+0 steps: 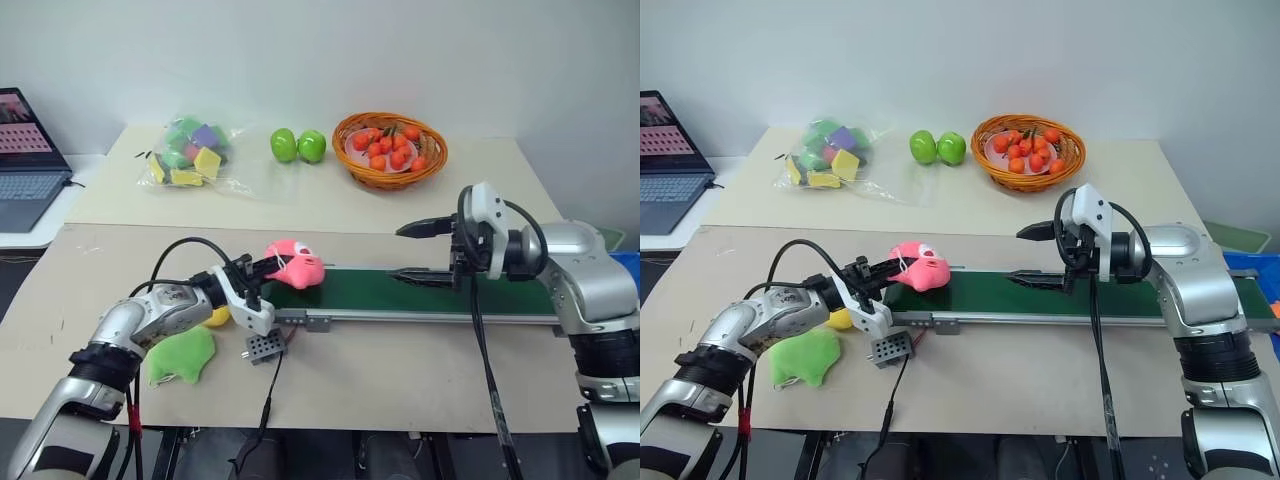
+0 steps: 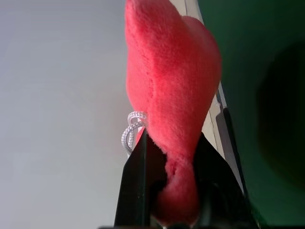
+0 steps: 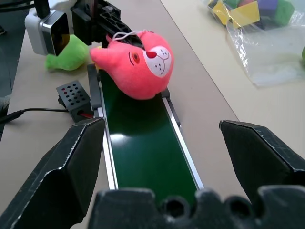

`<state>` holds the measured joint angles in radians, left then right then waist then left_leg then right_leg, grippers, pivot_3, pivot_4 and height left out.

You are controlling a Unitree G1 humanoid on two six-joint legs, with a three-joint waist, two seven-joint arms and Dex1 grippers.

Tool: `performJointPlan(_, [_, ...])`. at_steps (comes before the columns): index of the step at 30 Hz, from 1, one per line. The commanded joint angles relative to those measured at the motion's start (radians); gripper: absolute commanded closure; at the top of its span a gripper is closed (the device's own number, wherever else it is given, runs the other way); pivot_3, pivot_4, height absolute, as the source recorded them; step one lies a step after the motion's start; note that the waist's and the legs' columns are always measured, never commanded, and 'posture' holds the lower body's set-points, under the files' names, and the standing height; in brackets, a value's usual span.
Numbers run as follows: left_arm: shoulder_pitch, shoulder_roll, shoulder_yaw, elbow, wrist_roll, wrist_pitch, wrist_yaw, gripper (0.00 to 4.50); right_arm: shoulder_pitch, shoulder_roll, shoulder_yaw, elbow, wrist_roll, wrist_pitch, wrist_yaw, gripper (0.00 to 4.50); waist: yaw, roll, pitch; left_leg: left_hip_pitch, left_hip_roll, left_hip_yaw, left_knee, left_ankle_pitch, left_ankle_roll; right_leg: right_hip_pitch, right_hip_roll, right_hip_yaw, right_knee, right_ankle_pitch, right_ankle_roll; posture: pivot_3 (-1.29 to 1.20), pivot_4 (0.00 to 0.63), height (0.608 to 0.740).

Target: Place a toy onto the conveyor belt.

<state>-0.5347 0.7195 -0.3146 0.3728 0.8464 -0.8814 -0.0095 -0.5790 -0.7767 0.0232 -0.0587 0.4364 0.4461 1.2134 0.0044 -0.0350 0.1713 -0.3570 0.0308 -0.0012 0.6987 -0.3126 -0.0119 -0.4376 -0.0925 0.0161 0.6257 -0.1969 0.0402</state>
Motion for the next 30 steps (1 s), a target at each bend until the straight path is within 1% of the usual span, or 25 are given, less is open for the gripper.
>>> performJointPlan(1, [-0.028,-0.007,-0.023,0.018,0.008,-0.028,0.030,4.20,-0.011,-0.019,-0.041,-0.030,0.012,-0.004,-0.010,0.00,-0.002,0.000,0.000,0.000,0.000,0.000,0.000,0.000,0.000,0.000,0.000,0.000,0.000,0.000,0.000,0.00,0.150,0.738])
performJointPlan(7, [-0.033,-0.007,-0.063,0.067,0.025,-0.046,0.035,4.20,0.003,-0.025,-0.047,-0.046,0.017,0.003,-0.020,0.00,-0.002,0.000,0.000,0.001,0.000,0.000,0.000,0.000,0.000,0.000,0.000,0.000,0.000,0.000,0.000,0.00,0.150,0.738])
performJointPlan(9, [-0.037,-0.004,-0.071,0.086,-0.008,-0.074,0.021,3.52,0.006,-0.028,-0.048,-0.049,0.019,0.004,-0.023,0.00,-0.003,0.001,0.000,0.002,0.000,0.000,0.000,0.000,0.000,0.001,0.000,0.000,0.000,0.000,0.000,0.00,0.150,0.738])
performJointPlan(10, [-0.041,-0.002,-0.073,0.092,-0.022,-0.083,0.012,3.28,0.007,-0.030,-0.049,-0.050,0.020,0.005,-0.023,0.00,-0.005,0.001,0.000,0.003,0.000,0.000,0.000,0.000,0.000,0.001,0.000,0.000,0.000,0.000,0.000,0.00,0.150,0.738])
performJointPlan(11, [-0.050,0.000,-0.072,0.102,-0.038,-0.088,0.001,2.85,0.007,-0.031,-0.049,-0.050,0.020,0.004,-0.023,0.00,-0.005,0.001,0.000,0.003,0.000,0.000,0.000,0.000,0.000,0.001,0.000,0.000,0.000,0.000,0.000,0.00,0.150,0.738])
performJointPlan(13, [-0.065,0.002,-0.066,0.117,-0.065,-0.096,-0.019,2.18,0.007,-0.033,-0.048,-0.050,0.021,0.004,-0.024,0.00,-0.005,0.001,0.000,0.002,0.000,0.000,0.000,0.000,0.000,0.001,0.000,0.000,0.000,0.000,0.000,0.00,0.150,0.738])
performJointPlan(14, [-0.070,0.003,-0.064,0.122,-0.076,-0.099,-0.027,1.66,0.007,-0.034,-0.047,-0.049,0.022,0.003,-0.024,0.00,-0.005,0.001,0.000,0.002,0.000,0.000,0.000,0.000,0.000,0.001,0.000,0.000,0.000,0.000,0.000,0.00,0.150,0.738])
performJointPlan(16, [-0.077,0.010,-0.057,0.116,-0.126,-0.108,-0.063,1.01,0.003,-0.033,-0.044,-0.045,0.021,0.000,-0.024,0.00,-0.004,0.001,0.000,0.002,0.000,0.000,0.000,0.000,0.000,0.001,0.000,0.000,0.000,0.000,0.000,0.00,0.150,0.738])
performJointPlan(17, [-0.080,0.016,-0.052,0.109,-0.153,-0.109,-0.084,0.81,0.002,-0.032,-0.042,-0.043,0.020,-0.001,-0.024,0.00,-0.004,0.001,0.000,0.002,0.000,0.000,0.000,0.000,0.000,0.001,0.000,0.000,0.000,0.000,0.000,0.00,0.150,0.738])
performJointPlan(18, [-0.084,0.023,-0.046,0.100,-0.191,-0.104,-0.115,0.30,0.001,-0.031,-0.041,-0.042,0.019,-0.002,-0.024,0.00,-0.005,0.001,0.000,0.002,0.000,0.000,0.000,0.000,0.000,0.001,0.000,0.000,0.000,0.000,0.000,0.00,0.150,0.738])
performJointPlan(19, [-0.087,0.032,-0.041,0.090,-0.225,-0.099,-0.145,0.16,0.001,-0.031,-0.041,-0.041,0.019,-0.003,-0.023,0.00,-0.005,0.001,0.000,0.002,0.000,0.000,0.000,0.000,0.000,0.001,0.000,0.000,0.000,0.000,0.000,0.00,0.150,0.738])
performJointPlan(20, [-0.091,0.044,-0.033,0.076,-0.261,-0.092,-0.178,0.06,0.000,-0.031,-0.041,-0.040,0.019,-0.004,-0.023,0.00,-0.005,0.001,0.000,0.002,0.000,0.000,0.000,0.000,0.000,0.001,0.000,0.000,0.000,0.000,0.000,0.00,0.150,0.738])
performJointPlan(23, [-0.097,0.082,-0.013,0.030,-0.368,-0.068,-0.274,0.06,0.000,-0.030,-0.041,-0.038,0.018,-0.005,-0.023,0.00,-0.007,0.001,0.000,0.002,0.001,0.000,0.000,0.000,0.000,0.001,0.000,0.000,0.000,0.000,0.000,0.00,0.150,0.738])
performJointPlan(25, [-0.097,0.108,-0.004,-0.001,-0.457,-0.032,-0.358,0.06,0.000,-0.030,-0.041,-0.035,0.018,-0.008,-0.021,0.00,-0.007,0.001,0.000,0.002,0.001,0.000,0.000,0.000,0.000,0.001,0.000,0.000,0.000,0.000,0.000,0.00,0.150,0.738])
performJointPlan(27, [-0.096,0.122,0.006,-0.028,-0.579,0.039,-0.460,0.06,-0.001,-0.029,-0.040,-0.029,0.016,-0.011,-0.019,0.00,-0.007,0.001,0.000,0.002,0.001,0.000,0.000,0.000,0.000,0.001,0.000,0.000,0.000,0.000,0.000,0.00,0.150,0.738])
performJointPlan(28, [-0.091,0.116,0.017,-0.043,-0.667,0.121,-0.527,0.06,-0.003,-0.028,-0.039,-0.027,0.015,-0.013,-0.019,0.00,-0.007,0.001,0.000,0.002,0.001,0.000,0.000,0.000,0.000,0.001,0.000,0.000,0.000,0.000,0.000,0.00,0.150,0.738])
performJointPlan(30, [-0.081,0.085,0.056,-0.089,-0.869,0.357,-0.654,0.06,-0.008,-0.026,-0.037,-0.023,0.015,-0.014,-0.017,0.00,-0.007,0.001,0.000,0.002,0.001,0.000,0.000,0.000,0.000,0.001,0.000,0.000,0.001,0.000,0.000,0.00,0.150,0.738])
